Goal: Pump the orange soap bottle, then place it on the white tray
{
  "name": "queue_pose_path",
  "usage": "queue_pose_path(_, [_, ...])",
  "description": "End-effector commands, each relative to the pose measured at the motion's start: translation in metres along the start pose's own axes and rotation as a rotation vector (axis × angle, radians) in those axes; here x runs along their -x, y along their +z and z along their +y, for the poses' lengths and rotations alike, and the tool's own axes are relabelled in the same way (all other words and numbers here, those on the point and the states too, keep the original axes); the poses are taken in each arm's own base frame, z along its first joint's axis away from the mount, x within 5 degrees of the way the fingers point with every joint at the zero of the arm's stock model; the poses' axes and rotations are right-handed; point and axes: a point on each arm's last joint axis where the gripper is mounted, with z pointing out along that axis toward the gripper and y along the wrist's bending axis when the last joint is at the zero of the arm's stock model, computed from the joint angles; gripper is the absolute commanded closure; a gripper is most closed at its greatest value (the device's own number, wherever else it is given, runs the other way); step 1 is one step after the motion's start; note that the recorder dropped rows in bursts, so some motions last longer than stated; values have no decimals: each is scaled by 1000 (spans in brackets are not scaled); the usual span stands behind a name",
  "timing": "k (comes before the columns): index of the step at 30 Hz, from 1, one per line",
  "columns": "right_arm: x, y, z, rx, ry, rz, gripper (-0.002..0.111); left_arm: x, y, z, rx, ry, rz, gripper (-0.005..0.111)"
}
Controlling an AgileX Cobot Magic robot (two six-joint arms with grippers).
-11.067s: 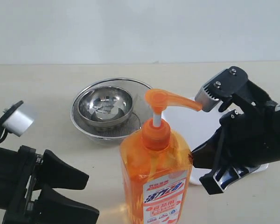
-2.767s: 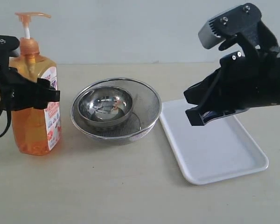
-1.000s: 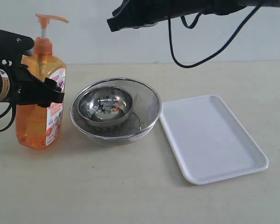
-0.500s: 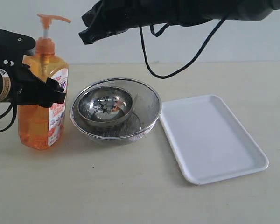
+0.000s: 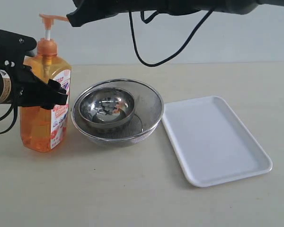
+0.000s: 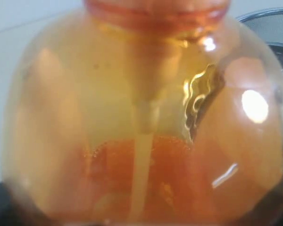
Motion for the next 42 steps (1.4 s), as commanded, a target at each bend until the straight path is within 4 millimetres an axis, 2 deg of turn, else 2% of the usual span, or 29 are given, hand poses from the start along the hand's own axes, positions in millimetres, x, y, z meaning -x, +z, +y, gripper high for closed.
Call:
queue_pose_path(1, [-4,11,0,18,7,-5,108,1,0,-2,-20,-5,0,102])
queue_pose_path(13, [-7,26,2,74,19,-27,108,1,0,-2,-20,-2,0,102])
queue_pose_path(33, [-14,25,10,165,30,51,108,1,0,-1,-8,-2,-1,102])
queue_pose_path(42, [-16,25,8,142,2,68,108,1,0,0,-5,-2,-1,102])
